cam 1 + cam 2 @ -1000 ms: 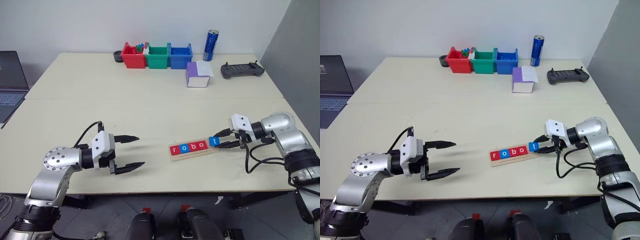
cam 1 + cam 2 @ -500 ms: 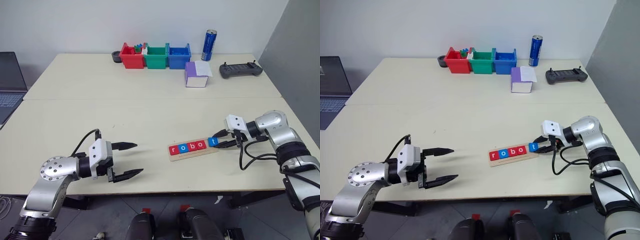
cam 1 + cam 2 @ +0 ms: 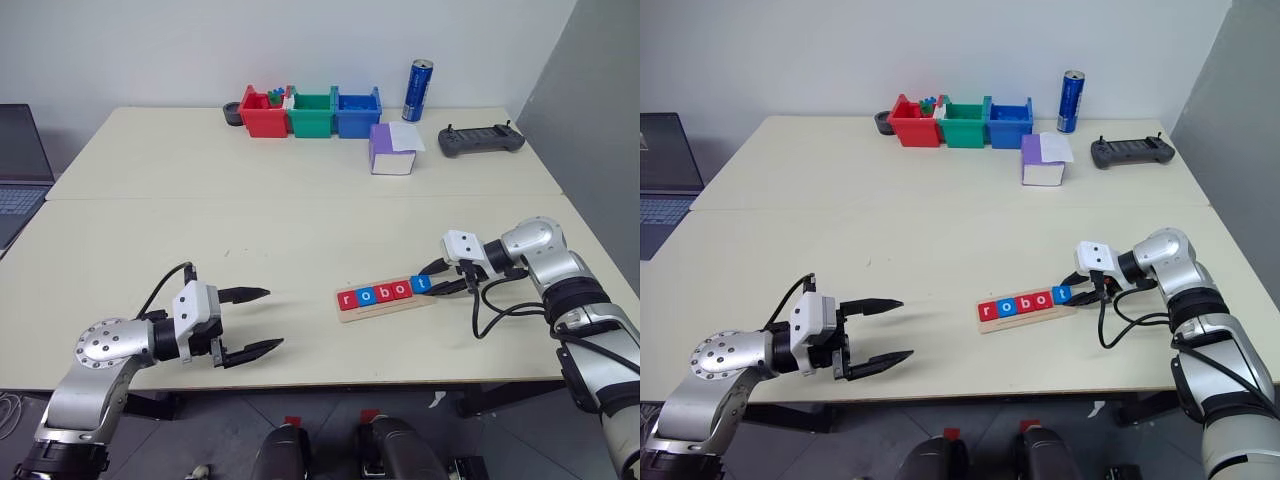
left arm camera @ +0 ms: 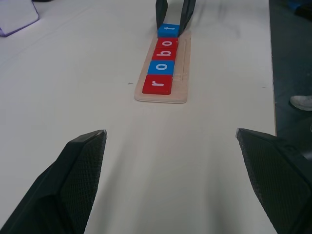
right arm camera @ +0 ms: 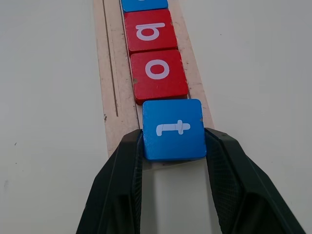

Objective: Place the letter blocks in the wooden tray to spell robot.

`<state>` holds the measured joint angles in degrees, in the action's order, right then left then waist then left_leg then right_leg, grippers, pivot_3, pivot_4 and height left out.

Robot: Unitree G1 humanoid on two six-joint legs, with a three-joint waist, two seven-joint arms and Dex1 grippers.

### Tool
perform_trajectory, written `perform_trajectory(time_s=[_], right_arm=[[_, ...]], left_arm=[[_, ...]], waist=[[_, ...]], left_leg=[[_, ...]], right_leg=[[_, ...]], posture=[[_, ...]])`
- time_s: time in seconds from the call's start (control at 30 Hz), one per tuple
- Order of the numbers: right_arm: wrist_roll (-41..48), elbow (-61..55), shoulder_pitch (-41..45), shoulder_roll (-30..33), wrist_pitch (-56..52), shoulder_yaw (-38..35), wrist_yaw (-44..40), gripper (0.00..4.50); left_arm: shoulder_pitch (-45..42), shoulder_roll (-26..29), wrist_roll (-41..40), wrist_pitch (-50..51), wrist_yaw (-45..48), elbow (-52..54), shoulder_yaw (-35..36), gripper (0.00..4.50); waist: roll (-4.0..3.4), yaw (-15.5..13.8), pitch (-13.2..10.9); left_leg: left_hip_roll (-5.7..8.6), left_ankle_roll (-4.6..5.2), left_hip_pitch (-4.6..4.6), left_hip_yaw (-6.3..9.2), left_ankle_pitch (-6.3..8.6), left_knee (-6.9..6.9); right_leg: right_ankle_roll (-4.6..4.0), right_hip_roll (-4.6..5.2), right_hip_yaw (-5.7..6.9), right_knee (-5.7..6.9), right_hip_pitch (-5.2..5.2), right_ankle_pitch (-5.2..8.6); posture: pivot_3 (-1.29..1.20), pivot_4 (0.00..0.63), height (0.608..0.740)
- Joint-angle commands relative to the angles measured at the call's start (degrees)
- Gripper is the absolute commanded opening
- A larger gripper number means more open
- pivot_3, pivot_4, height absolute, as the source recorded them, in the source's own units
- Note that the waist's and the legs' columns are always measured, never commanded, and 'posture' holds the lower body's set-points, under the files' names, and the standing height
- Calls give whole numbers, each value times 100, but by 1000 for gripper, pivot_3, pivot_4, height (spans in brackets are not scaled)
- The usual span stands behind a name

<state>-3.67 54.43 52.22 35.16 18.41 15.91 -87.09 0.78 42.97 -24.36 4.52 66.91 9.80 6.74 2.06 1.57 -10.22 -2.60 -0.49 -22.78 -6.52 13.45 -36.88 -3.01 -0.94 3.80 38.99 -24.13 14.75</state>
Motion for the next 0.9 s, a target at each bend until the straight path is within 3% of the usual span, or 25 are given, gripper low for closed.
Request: perform_trajectory(time_s=[0.03, 0.87, 0.9], right_arm=[[-45, 53, 130, 7, 129, 26, -266, 1461], [-37, 273, 305, -93, 309, 123, -415, 1461], [-37, 283, 311, -91, 294, 127, -441, 1811]], left_arm=[[21, 63, -59, -90, -34, 201, 163, 4500], [234, 162, -70, -48, -44, 265, 358, 4500], [237, 167, -72, -48, -39, 260, 368, 4500]], waist=[[0, 0, 0], [0, 5, 0], [0, 5, 0]], left_leg=[[0, 0, 0, 0, 0, 0], [-1, 0, 1, 0, 0, 0], [-1, 0, 1, 0, 0, 0]], right_leg=[[0, 0, 0, 0, 0, 0], [0, 0, 0, 0, 0, 0], [0, 0, 0, 0, 0, 0]], posture=[[0, 150, 740], [0, 150, 740], [0, 150, 740]])
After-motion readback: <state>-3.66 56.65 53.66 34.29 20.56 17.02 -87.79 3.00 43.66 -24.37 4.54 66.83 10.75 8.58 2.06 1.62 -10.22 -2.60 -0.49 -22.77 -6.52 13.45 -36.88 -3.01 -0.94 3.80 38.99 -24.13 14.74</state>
